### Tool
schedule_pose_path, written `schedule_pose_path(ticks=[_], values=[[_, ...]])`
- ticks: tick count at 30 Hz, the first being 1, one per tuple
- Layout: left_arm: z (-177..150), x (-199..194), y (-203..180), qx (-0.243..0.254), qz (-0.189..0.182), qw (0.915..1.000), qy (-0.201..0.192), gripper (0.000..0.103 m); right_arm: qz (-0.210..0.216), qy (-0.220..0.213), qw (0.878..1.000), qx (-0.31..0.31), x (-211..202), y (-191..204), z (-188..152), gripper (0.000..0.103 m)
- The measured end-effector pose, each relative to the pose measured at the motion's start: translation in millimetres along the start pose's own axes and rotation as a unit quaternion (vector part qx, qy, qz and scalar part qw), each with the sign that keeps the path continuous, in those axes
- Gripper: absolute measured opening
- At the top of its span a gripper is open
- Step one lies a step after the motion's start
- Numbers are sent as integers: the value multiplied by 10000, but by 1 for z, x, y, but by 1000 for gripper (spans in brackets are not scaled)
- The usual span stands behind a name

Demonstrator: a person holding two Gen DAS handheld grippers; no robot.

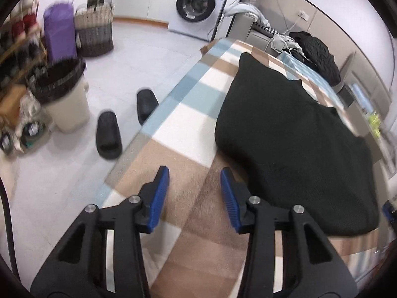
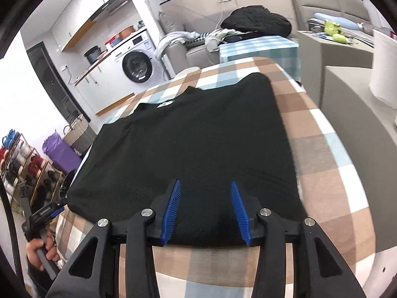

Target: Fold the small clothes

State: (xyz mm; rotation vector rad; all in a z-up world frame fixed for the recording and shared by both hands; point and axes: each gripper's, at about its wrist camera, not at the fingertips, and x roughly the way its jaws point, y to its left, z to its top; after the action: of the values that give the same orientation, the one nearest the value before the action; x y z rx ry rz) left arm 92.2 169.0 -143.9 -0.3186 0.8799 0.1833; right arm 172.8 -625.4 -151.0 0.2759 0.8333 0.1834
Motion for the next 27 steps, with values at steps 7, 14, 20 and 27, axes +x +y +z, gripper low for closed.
schedule_pose_path(ticks=[7, 14, 20, 27], values=[[15, 10, -31, 261, -726, 9969, 156, 39, 16, 129, 9999, -112, 11, 8, 0, 44], [33, 24, -29, -254, -1640, 9857, 294, 55, -44, 230, 9996, -149, 16, 9, -2, 44], [30, 42, -47, 71, -1603, 9861, 430, 47, -53, 264, 9995, -135, 20, 6, 0, 44], [25, 7, -43, 160, -1841, 9827, 156, 47, -42, 281, 9994, -178, 20, 11, 0, 44]])
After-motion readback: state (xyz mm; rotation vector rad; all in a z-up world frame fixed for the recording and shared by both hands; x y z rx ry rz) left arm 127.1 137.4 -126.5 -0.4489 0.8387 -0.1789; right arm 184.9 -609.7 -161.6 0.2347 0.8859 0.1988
